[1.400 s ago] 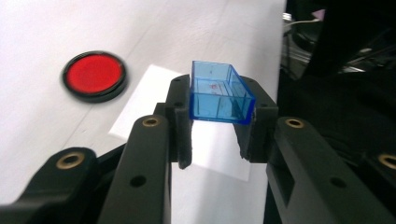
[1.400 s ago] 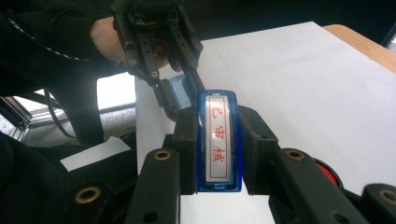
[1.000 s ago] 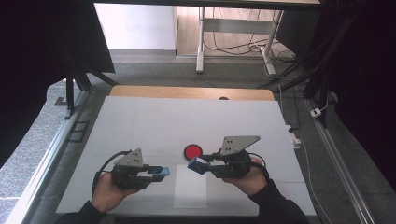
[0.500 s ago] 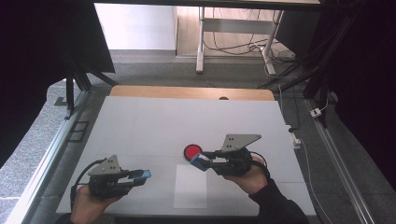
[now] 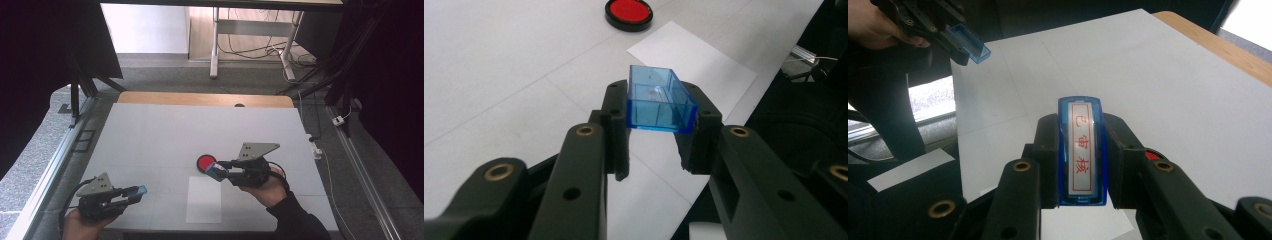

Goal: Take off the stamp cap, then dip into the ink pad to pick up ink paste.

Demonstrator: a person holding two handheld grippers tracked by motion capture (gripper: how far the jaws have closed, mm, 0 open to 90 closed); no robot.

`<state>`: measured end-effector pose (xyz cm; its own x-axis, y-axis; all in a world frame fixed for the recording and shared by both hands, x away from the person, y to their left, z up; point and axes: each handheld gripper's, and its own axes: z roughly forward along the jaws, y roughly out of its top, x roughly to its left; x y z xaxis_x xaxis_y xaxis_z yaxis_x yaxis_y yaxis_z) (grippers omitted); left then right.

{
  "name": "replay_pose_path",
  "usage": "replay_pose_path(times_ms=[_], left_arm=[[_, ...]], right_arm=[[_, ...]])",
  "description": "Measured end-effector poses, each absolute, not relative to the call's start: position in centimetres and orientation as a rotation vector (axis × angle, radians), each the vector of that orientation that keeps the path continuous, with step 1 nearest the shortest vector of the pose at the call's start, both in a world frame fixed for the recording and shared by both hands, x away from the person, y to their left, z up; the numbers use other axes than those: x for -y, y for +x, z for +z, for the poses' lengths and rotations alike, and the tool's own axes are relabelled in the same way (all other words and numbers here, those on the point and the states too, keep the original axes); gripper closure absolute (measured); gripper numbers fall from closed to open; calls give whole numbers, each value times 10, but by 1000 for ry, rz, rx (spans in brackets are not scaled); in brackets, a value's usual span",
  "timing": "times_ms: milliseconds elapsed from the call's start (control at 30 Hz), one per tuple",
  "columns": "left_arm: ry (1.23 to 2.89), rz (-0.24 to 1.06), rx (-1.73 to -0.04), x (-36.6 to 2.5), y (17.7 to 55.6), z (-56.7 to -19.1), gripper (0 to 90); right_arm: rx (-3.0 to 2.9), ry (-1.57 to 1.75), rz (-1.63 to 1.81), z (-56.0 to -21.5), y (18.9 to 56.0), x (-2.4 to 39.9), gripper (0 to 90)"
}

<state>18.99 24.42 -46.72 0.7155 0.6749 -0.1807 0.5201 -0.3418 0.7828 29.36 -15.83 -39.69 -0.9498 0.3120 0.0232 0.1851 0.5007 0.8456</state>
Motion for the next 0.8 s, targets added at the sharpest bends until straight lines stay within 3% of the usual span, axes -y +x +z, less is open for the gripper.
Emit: replay_pose_path(times_ms=[800], left_arm=[[1982,190,-1006,-259,186,-476,684]], right_arm=[[-2613,532,1361,-409,317,154,701]])
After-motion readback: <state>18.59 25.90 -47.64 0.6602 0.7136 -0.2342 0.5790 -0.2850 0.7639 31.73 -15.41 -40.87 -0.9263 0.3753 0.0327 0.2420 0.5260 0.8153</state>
